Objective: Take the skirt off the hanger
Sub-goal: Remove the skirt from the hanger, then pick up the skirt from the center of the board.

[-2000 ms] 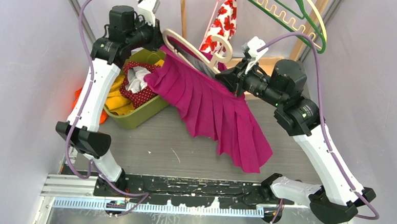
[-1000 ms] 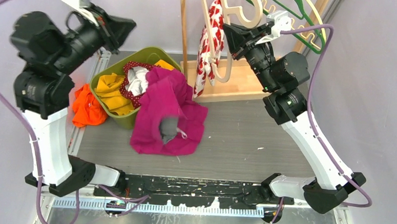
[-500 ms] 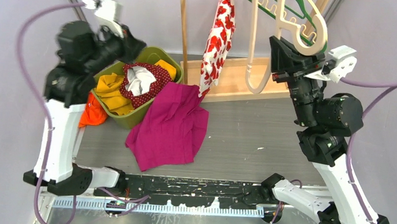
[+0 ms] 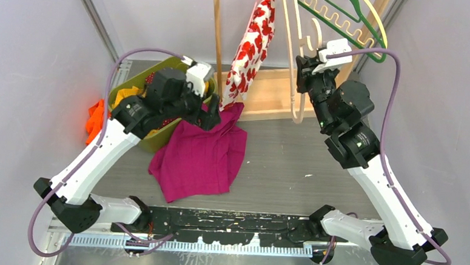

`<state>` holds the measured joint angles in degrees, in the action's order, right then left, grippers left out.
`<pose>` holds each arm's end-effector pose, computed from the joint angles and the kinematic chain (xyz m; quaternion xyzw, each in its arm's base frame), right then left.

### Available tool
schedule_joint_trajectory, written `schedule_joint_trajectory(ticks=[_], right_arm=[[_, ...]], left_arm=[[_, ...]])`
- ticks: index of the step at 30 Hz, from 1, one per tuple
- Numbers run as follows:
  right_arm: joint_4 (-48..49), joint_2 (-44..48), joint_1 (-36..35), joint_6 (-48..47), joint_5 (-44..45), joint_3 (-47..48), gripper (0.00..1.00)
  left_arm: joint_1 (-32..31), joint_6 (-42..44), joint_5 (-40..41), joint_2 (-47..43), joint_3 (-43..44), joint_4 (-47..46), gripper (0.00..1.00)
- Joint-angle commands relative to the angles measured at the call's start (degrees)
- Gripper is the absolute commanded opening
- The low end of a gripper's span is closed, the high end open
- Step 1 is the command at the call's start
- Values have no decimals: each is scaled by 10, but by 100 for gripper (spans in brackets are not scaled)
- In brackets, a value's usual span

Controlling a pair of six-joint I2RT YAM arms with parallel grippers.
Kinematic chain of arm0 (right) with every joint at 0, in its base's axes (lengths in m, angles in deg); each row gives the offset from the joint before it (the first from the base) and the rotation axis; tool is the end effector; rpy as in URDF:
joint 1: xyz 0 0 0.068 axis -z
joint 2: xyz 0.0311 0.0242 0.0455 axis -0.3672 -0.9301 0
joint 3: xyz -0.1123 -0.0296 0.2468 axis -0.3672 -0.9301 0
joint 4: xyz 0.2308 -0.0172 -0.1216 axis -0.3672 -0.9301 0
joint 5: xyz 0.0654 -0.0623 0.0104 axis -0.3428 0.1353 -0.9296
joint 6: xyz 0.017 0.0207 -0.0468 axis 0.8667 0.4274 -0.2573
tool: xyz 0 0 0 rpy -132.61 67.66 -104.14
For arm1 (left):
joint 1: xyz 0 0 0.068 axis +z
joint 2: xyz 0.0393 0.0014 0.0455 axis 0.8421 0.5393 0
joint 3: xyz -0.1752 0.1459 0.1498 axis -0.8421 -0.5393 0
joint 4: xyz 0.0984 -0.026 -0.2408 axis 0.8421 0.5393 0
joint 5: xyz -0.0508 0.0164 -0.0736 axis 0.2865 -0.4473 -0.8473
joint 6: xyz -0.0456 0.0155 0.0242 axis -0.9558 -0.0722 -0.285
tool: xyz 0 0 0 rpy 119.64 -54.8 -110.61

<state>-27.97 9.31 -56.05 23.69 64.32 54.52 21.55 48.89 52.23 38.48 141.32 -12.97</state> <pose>0.1703 0.1032 0.5131 -0.1059 0.6101 0.0752 0.7816 0.2039 -0.1513 0.4344 0.2134 0.8480 -0.2275 0.4285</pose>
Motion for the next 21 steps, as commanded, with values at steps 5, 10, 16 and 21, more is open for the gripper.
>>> schedule_joint_trajectory(ticks=[5, 10, 16, 21], right_arm=[[35, 31, -2, -15, 35, 10, 1], [39, 26, -2, -15, 27, 3, 1], [43, 33, -2, -31, 28, -2, 1], [46, 41, -1, -36, 24, -4, 1]], left_arm=[[-34, -76, 118, -8, -129, -30, 93], [-39, -99, 188, 86, -175, -65, 99], [-61, -152, 213, 161, -224, -132, 99], [-69, -172, 199, 210, -255, -187, 99]])
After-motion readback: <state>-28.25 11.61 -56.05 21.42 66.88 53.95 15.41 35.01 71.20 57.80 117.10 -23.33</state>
